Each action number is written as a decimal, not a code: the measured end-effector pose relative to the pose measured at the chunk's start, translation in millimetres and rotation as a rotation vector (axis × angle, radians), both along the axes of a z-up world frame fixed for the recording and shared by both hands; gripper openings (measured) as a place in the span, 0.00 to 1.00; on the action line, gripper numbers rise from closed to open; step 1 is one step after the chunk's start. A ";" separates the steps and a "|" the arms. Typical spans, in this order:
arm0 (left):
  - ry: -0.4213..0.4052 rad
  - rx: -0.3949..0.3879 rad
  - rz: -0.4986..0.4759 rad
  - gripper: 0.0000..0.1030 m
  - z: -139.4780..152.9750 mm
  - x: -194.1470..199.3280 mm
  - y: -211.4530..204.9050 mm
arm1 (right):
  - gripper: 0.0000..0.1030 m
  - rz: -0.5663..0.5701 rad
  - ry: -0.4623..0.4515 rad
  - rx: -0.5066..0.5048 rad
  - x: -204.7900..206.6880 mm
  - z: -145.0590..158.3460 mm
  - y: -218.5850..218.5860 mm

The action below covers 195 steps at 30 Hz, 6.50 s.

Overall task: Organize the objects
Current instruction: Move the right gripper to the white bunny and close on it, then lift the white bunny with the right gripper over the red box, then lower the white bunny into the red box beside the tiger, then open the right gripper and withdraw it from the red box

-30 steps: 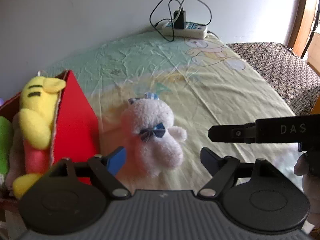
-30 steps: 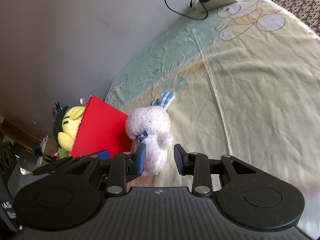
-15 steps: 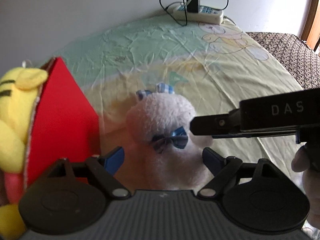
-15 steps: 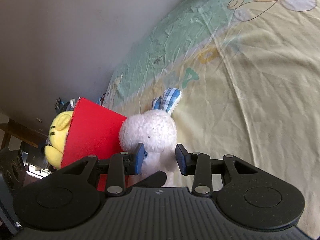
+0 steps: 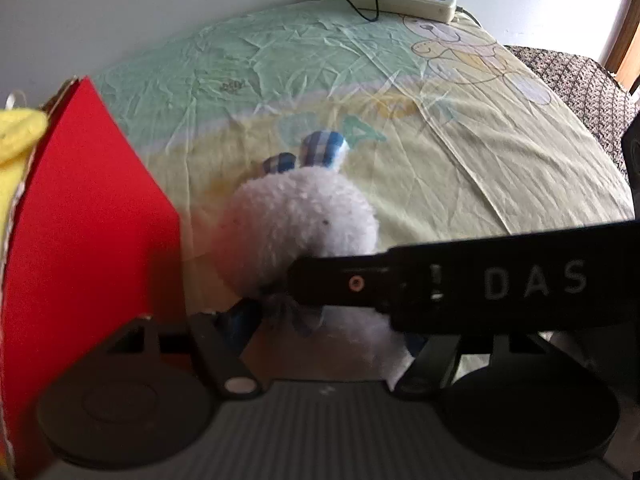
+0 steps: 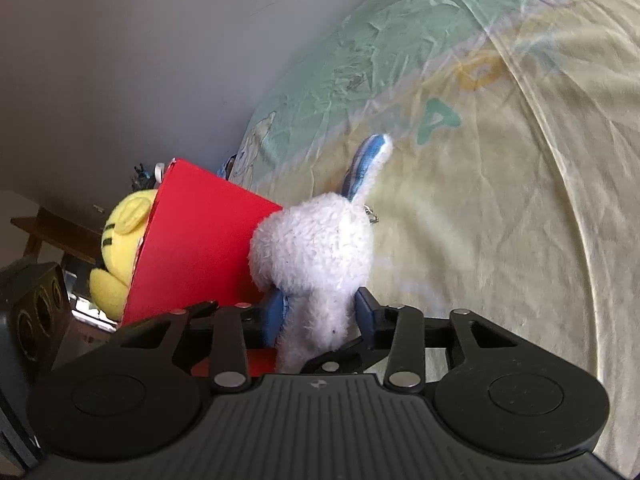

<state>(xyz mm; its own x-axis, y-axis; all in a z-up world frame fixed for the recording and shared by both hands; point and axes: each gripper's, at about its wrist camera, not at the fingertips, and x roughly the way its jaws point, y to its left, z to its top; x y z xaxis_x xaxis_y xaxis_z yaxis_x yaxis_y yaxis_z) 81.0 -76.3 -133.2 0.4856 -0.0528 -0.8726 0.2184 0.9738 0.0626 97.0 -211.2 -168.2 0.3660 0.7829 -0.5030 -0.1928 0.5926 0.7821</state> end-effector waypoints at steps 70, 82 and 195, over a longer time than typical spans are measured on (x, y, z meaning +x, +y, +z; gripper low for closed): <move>-0.216 -0.031 0.109 0.59 115.6 -254.9 247.8 | 0.37 0.470 -0.365 -0.047 -178.9 129.2 250.7; -0.346 -0.132 -0.160 0.59 141.5 -211.8 267.4 | 0.38 0.080 -0.436 -0.133 -173.2 154.0 238.2; -0.221 -0.025 0.110 0.97 137.5 -105.8 242.9 | 0.53 -0.472 -0.275 -0.649 -141.5 172.1 207.4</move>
<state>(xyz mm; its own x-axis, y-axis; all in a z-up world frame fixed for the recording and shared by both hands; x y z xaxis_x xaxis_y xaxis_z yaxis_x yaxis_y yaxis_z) -24.7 166.6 4.3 0.6685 -0.0088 -0.7436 0.0943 0.9929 0.0729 -44.5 -3.8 3.9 0.7569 0.1041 -0.6452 0.0537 0.9740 0.2200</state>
